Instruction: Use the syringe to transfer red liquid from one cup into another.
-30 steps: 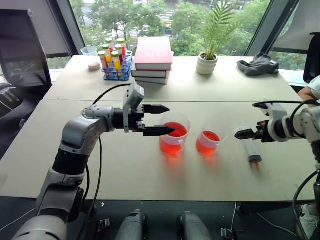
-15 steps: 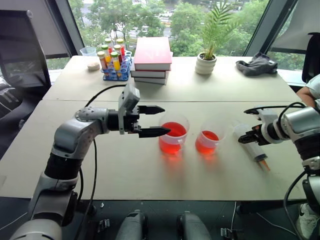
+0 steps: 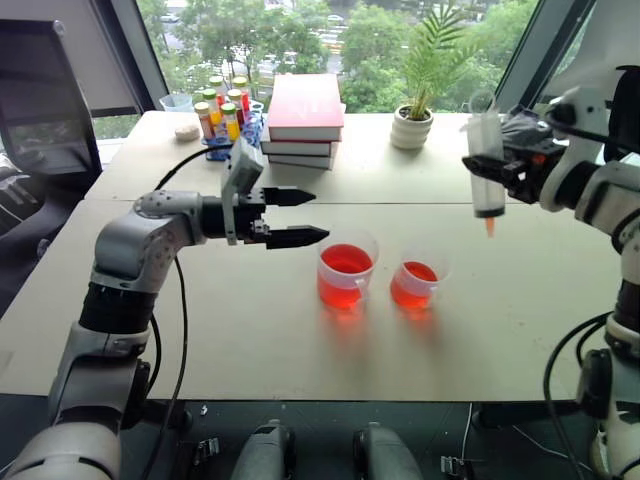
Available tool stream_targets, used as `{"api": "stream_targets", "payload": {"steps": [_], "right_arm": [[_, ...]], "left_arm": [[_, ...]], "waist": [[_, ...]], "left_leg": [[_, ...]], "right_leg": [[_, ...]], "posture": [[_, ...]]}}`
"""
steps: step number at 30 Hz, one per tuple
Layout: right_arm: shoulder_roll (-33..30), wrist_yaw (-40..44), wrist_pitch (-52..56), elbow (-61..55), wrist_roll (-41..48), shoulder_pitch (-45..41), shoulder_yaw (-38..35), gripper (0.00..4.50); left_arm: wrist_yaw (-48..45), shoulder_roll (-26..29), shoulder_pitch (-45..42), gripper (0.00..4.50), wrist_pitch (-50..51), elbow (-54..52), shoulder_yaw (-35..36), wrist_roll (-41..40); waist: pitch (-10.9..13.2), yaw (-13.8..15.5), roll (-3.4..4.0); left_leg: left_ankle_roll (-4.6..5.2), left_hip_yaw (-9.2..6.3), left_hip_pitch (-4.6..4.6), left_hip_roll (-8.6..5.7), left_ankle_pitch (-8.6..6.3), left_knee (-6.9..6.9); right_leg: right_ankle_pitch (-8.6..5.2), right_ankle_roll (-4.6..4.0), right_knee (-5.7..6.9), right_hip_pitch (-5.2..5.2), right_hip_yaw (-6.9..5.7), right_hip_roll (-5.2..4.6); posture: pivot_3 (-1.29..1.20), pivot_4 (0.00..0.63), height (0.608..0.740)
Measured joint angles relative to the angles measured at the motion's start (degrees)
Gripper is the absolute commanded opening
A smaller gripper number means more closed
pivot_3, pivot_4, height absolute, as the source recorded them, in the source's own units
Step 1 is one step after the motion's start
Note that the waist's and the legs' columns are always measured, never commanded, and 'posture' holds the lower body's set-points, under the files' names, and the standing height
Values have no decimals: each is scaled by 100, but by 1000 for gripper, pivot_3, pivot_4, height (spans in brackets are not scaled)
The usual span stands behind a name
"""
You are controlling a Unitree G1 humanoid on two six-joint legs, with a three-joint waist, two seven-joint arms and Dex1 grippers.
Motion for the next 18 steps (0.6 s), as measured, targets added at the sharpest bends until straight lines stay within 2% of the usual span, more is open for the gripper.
{"api": "stream_targets", "payload": {"steps": [4, 7, 15, 18], "right_arm": [[1255, -203, -678, -712, 673, 298, -29, 1383], [1815, -181, -1464, -812, 685, 761, 396, 1383], [2268, 448, -3770, -54, -285, 2145, 1616, 1383], [2349, 516, -4375, 219, -553, 2366, 1825, 1383]], "left_arm": [[-167, 7, -241, 4500, -56, 304, -4, 60], [-323, 53, -351, 4500, -118, 479, -4, 76], [-406, -39, -709, 4500, -99, 497, -26, 77], [-458, -66, -820, 4500, -92, 500, -33, 75]], "waist": [[0, 11, 1], [0, 28, 1], [2, 0, 3], [2, -67, 3]], "left_leg": [[0, 1, -1, -3, 0, 4], [0, 2, -1, -5, 0, 4], [0, 4, -1, -5, 1, 5], [-2, 1, 1, -4, 2, 6]], "right_leg": [[0, 0, 3, 0, 0, -3], [0, 0, 2, 1, -1, -2], [-1, 0, 3, 0, 0, 2], [-1, 0, 7, 0, -1, 3]], "posture": [[0, 150, 740], [0, 150, 740], [0, 150, 740], [0, 150, 740]]}}
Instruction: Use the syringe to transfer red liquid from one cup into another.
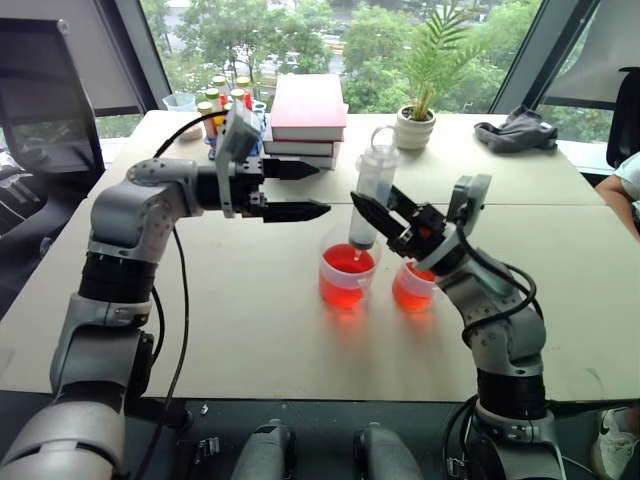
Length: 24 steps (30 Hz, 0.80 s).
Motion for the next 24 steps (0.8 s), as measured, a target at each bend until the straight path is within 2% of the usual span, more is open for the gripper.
{"api": "stream_targets", "payload": {"steps": [5, 10, 18, 21, 24], "right_arm": [[105, 35, -838, 363, -383, 370, 317, 1383], [100, -12, -1144, 555, -550, 414, 391, 1383], [78, -74, -1356, 680, -748, 447, 617, 1383], [73, -94, -1356, 679, -758, 468, 625, 1383], [48, -98, -1355, 679, -759, 472, 625, 1383]], "left_arm": [[-16, -228, -196, 4500, 0, 111, -42, 4], [-27, -410, -360, 4500, -16, 242, -92, 85], [20, -1028, -658, 4500, -311, 943, -283, 472], [3, -1087, -678, 3624, -343, 1012, -305, 548], [-48, -1107, -678, 2191, -390, 1027, -305, 597]], "waist": [[0, -28, 0], [0, -26, 0], [0, -29, 0], [0, -30, 0], [0, -29, -1]], "left_leg": [[-1, -3, 5, 3, 0, -2], [-3, -2, 6, 3, 1, -1], [-3, -6, 7, 3, 2, -2], [-3, -6, 7, 3, 2, -2], [-3, -6, 7, 3, 2, -1]], "right_leg": [[0, 0, 2, 2, 0, 6], [0, 0, 4, 2, 3, 5], [-1, 0, 3, 4, 2, 9], [-1, 0, 3, 4, 3, 9], [-1, 0, 3, 4, 3, 9]], "posture": [[0, 150, 740], [0, 150, 740], [0, 150, 740], [0, 150, 740], [0, 150, 740]]}}
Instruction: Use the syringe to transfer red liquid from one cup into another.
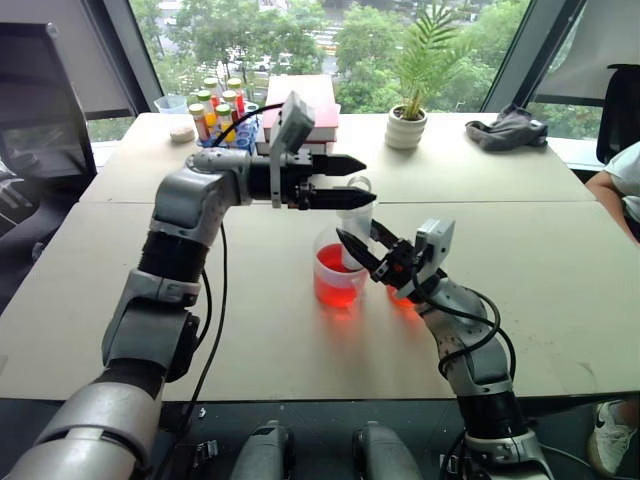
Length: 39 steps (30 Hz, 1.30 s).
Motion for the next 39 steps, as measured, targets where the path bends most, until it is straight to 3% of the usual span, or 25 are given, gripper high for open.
{"api": "stream_targets", "payload": {"steps": [4, 39], "right_arm": [[-37, -18, 14, 0, 0, 3, -1, 1383], [-221, 109, 643, -20, 444, -248, -38, 1383]], "left_arm": [[-100, 0, 0, 63, 5, -8, -1, 5], [-411, 90, -738, 20, -555, 978, 1, 153]], "waist": [[0, 11, 0], [0, 6, 0]], "left_leg": [[0, 0, 0, 0, 0, 0], [0, -1, 0, -1, 0, 1]], "right_leg": [[0, 0, 0, 0, 0, -1], [0, 0, 1, 0, -1, -1]], "posture": [[0, 150, 740], [0, 150, 740]]}}
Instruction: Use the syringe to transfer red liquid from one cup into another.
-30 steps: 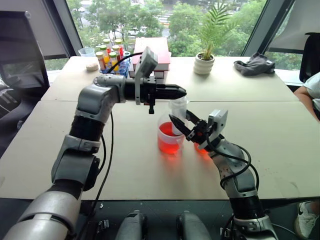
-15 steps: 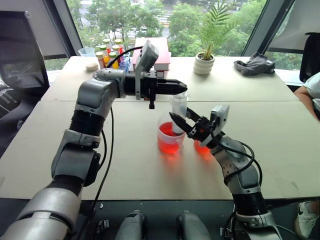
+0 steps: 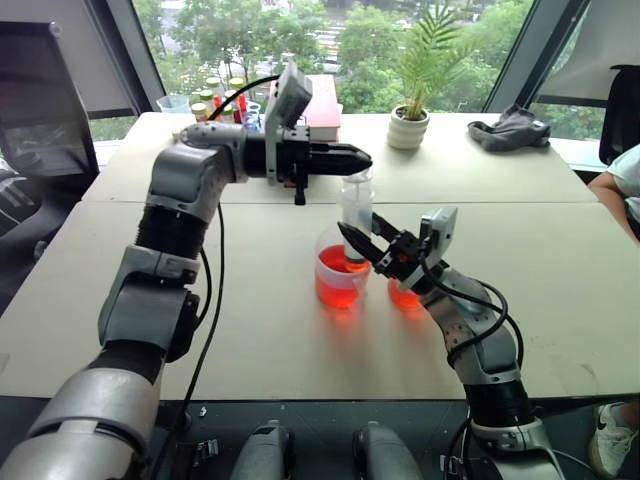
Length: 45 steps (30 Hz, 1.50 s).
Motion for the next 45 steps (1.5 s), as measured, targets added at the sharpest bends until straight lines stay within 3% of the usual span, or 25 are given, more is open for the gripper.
{"api": "stream_targets", "payload": {"steps": [10, 11, 12, 18, 34, 40, 45], "right_arm": [[-5, 0, 19, 0, 0, -37, -7, 1383], [-7, 1, 25, 0, 1, -39, -5, 1383], [-13, 16, 43, 0, -3, -24, 22, 1383], [-107, 123, 225, -77, 29, -71, 132, 1383], [-158, -571, 887, -931, 703, -505, -391, 1383], [-721, -1196, 1280, -1623, 1261, -886, -1404, 1383], [-1134, -1337, 1391, -1916, 1421, -195, -2056, 1383]], "left_arm": [[-38, 2, -107, 20, -70, 109, 0, 20], [-36, 6, -108, 930, -84, 109, 1, 33], [-12, 47, -120, 1252, -149, 113, 28, 72], [141, 287, -252, 4334, -247, -26, 329, 116], [176, 437, 364, 4334, -308, -82, 513, 125], [165, 73, 364, 4334, -298, -253, 493, 111], [59, -263, 322, 4334, -335, -188, 379, 115]], "waist": [[0, -3, 0], [0, -3, 0], [0, -6, 0], [1, -5, -1], [1, 18, -1], [1, 34, -1], [0, 18, -2]], "left_leg": [[0, 0, 0, 0, 0, 0], [0, 0, 0, 0, 0, 0], [0, 0, 0, 0, 0, 0], [0, -1, 0, 1, 0, 0], [0, -3, -4, -1, 0, 2], [1, -4, -7, -4, -1, 1], [1, -3, -8, -3, -1, -1]], "right_leg": [[0, 0, 0, 0, 0, 0], [0, 0, 0, 0, 0, 0], [0, 0, 0, 0, 0, 1], [0, 0, 2, -2, 0, 2], [0, 0, 1, -2, -2, -4], [0, 0, -5, -1, -5, -10], [0, 0, -5, -1, -4, -6]], "posture": [[0, 150, 740], [0, 150, 740], [0, 150, 740], [0, 150, 740], [0, 150, 740], [0, 150, 740], [0, 150, 740]]}}
